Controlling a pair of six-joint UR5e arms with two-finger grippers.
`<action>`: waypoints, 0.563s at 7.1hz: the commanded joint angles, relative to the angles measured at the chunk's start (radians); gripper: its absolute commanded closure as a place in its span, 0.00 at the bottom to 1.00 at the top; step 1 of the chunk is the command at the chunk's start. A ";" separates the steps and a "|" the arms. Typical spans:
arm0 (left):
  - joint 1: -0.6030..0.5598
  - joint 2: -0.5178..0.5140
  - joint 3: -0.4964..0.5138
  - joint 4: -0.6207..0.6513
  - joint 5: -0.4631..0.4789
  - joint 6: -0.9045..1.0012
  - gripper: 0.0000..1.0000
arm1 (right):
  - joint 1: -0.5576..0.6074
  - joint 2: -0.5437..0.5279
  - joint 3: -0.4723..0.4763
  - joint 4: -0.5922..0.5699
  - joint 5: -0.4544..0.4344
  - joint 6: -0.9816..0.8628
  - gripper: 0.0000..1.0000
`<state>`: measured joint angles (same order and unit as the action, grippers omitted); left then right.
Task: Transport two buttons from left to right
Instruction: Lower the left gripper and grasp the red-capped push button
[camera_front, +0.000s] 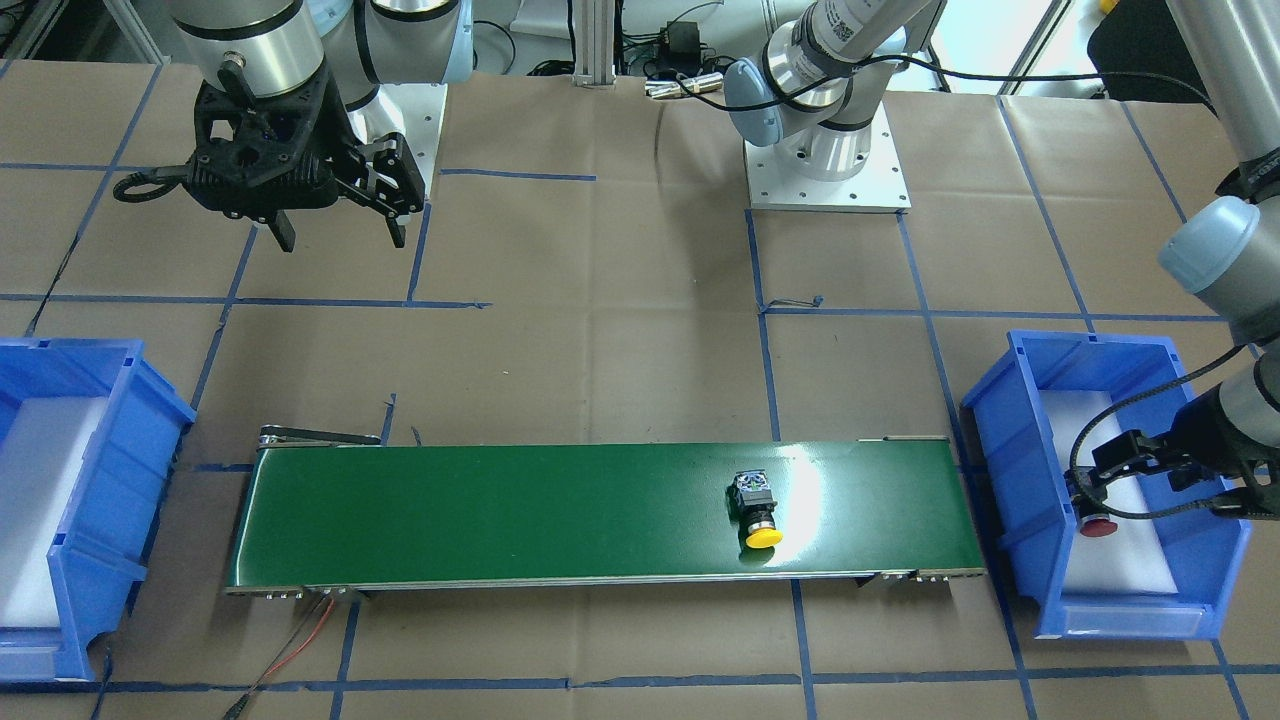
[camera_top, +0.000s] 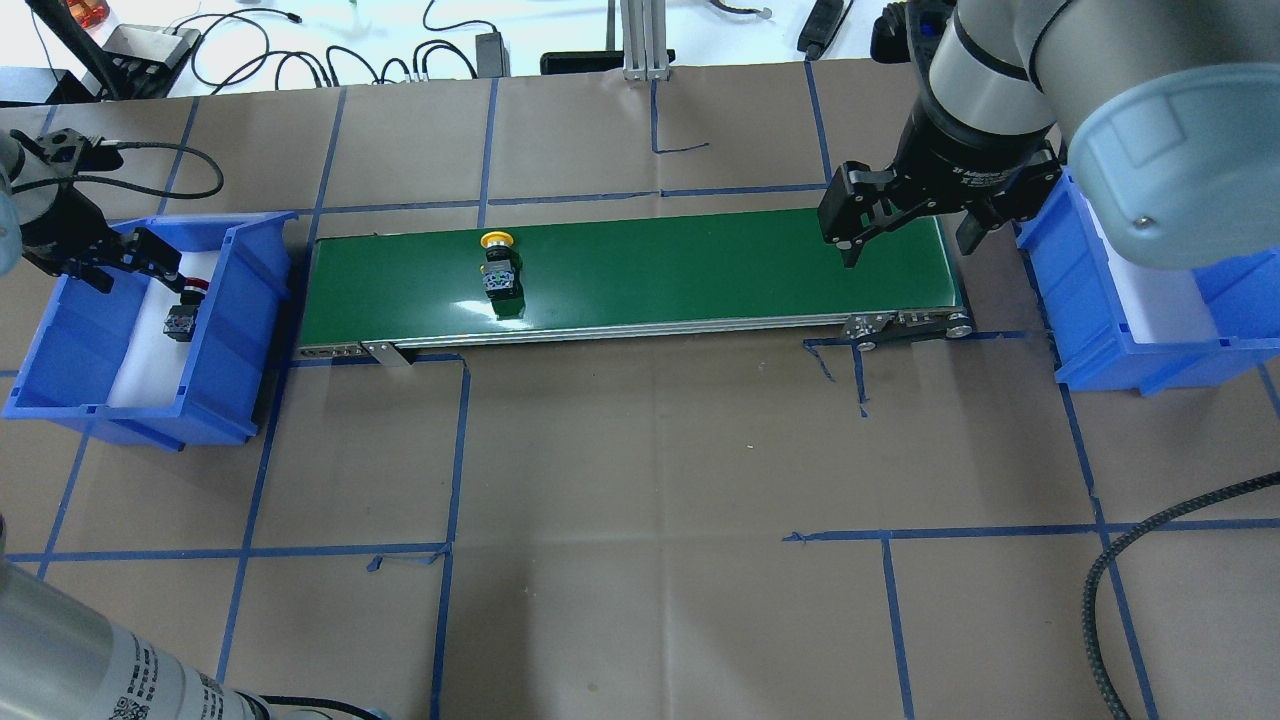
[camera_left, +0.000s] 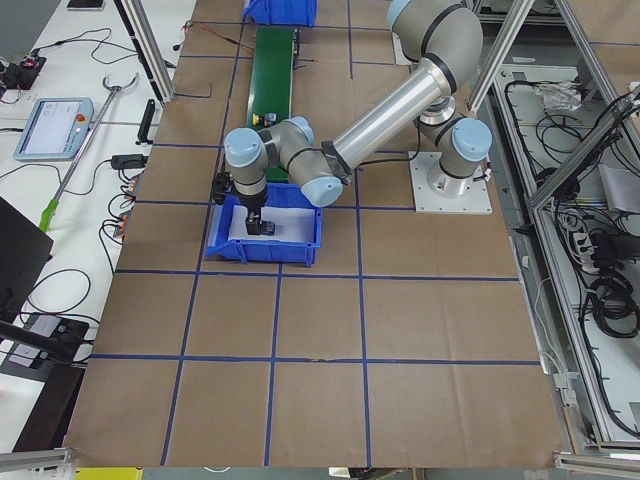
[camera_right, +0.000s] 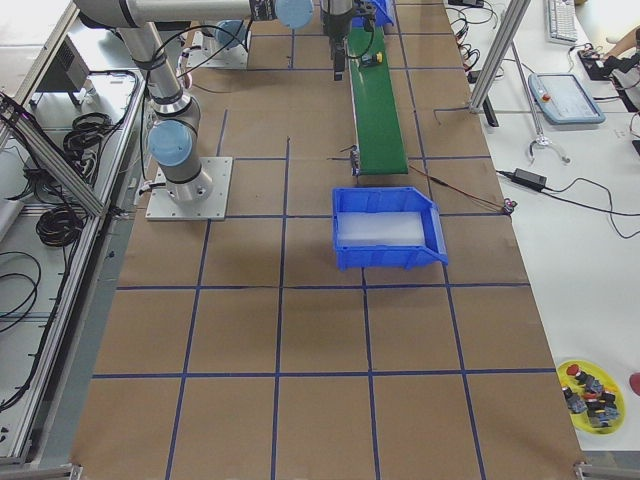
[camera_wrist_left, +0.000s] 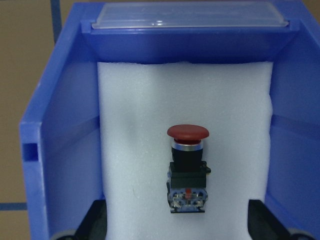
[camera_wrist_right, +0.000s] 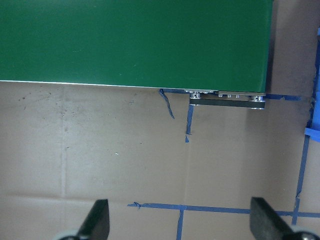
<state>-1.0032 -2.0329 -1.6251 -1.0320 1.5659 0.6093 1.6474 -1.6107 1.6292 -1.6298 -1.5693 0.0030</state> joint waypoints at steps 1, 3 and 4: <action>0.000 -0.055 -0.059 0.102 0.000 0.000 0.00 | 0.000 0.003 0.000 -0.004 0.000 0.000 0.00; 0.000 -0.059 -0.047 0.104 0.002 -0.003 0.00 | 0.000 0.003 -0.002 -0.004 0.000 0.000 0.00; -0.003 -0.059 -0.030 0.104 -0.001 -0.003 0.00 | 0.000 0.003 -0.002 -0.004 0.000 0.000 0.00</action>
<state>-1.0042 -2.0909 -1.6708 -0.9302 1.5668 0.6066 1.6475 -1.6077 1.6278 -1.6336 -1.5693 0.0031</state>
